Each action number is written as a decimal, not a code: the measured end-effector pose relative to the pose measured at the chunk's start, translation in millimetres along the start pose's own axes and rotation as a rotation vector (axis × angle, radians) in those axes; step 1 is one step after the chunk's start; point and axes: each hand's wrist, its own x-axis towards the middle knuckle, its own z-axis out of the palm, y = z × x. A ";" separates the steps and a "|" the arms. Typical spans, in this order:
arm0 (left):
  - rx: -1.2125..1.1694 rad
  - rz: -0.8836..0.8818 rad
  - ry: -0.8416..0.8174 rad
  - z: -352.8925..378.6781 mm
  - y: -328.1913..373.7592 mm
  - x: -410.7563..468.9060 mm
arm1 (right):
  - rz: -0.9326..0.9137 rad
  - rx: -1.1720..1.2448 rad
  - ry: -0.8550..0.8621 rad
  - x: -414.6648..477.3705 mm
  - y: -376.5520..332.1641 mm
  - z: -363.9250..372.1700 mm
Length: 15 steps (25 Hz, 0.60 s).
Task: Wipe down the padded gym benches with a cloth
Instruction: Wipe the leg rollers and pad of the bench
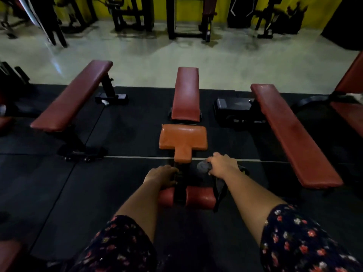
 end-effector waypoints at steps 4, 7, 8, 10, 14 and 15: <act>0.026 0.058 -0.061 32.2 -37.6 16.2 | 0.119 0.036 -0.004 15.3 -35.0 37.0; 0.001 0.051 -0.034 61.8 -66.2 21.3 | 0.246 0.029 -0.063 25.3 -66.2 66.0; -0.007 0.042 -0.033 70.4 -73.7 19.3 | 0.272 0.045 -0.093 24.8 -73.6 74.4; -0.016 0.010 -0.048 89.9 -90.7 19.2 | 0.308 0.096 -0.139 28.2 -84.2 92.3; -0.029 -0.031 -0.086 126.7 -105.9 40.6 | 0.327 0.119 -0.184 43.6 -92.7 140.0; -0.024 -0.016 -0.102 135.1 -105.1 45.4 | 0.311 0.121 -0.193 45.7 -94.5 156.4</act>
